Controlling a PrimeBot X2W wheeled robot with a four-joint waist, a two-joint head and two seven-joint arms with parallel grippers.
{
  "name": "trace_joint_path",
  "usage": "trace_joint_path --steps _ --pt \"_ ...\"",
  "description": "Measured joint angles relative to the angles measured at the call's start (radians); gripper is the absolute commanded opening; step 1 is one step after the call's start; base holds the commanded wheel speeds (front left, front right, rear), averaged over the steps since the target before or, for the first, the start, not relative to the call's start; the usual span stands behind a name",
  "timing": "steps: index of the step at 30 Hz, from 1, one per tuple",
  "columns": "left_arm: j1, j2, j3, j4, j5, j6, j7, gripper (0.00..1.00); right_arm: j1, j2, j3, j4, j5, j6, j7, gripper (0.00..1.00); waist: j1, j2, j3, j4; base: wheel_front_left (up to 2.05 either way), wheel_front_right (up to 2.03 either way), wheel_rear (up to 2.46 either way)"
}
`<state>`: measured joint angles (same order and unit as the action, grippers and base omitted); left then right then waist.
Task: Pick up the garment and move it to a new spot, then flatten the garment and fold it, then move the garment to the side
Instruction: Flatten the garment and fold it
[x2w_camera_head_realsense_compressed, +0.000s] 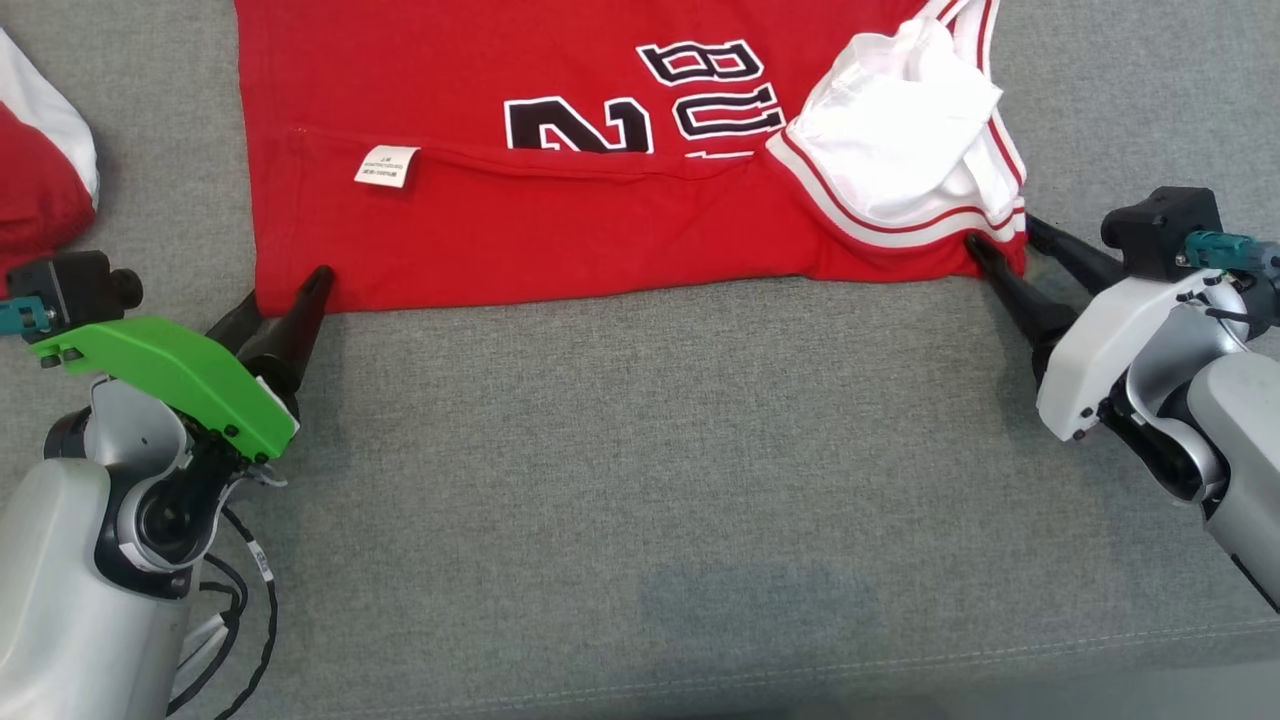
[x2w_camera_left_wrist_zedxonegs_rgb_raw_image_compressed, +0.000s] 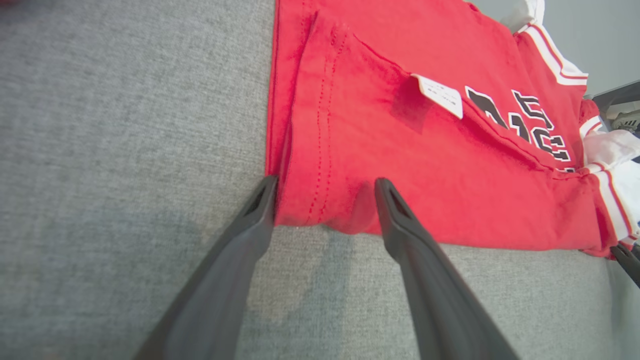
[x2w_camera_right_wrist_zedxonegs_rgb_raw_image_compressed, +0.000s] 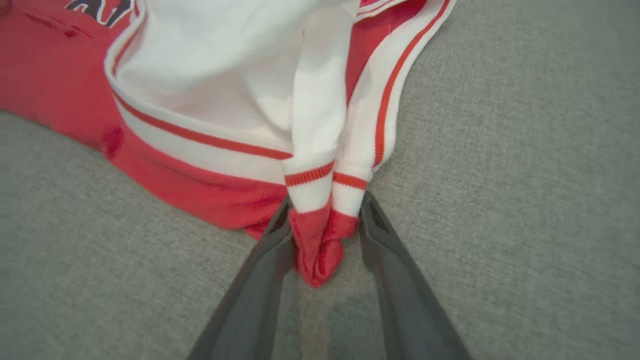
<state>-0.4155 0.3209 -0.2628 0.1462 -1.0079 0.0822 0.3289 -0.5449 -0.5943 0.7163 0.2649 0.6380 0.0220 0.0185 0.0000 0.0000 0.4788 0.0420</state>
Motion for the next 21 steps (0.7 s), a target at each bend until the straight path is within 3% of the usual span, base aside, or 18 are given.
trace_joint_path --steps 1,2,3,8,21 --pt "-0.001 0.000 0.000 0.002 0.000 -0.003 0.002 0.00 0.000 0.002 0.000 0.001 0.008 0.004 0.000 0.22 0.0000 0.0000 0.000 0.001 0.00 0.00 0.00" --pt "-0.002 -0.001 0.001 0.003 -0.003 -0.008 0.005 0.00 0.000 0.005 0.000 0.002 0.016 0.004 0.001 0.22 0.0000 0.0000 -0.001 0.001 0.00 0.00 0.00" --pt "-0.005 -0.002 0.002 0.005 -0.011 -0.011 0.005 0.00 0.000 0.008 0.000 0.003 0.023 0.006 0.001 0.00 0.0000 0.0000 -0.002 0.002 0.00 0.00 0.00" --pt "-0.016 -0.021 0.003 0.012 -0.036 -0.021 0.006 0.00 -0.008 0.010 -0.004 0.014 0.041 0.022 0.022 0.00 0.0000 0.0000 -0.009 0.005 0.00 0.00 0.00" --pt "0.006 -0.005 0.003 0.032 -0.060 -0.060 0.035 0.00 0.004 -0.024 -0.019 0.039 0.089 0.041 0.040 0.00 0.0000 0.0000 -0.070 0.011 0.00 0.00 0.00"
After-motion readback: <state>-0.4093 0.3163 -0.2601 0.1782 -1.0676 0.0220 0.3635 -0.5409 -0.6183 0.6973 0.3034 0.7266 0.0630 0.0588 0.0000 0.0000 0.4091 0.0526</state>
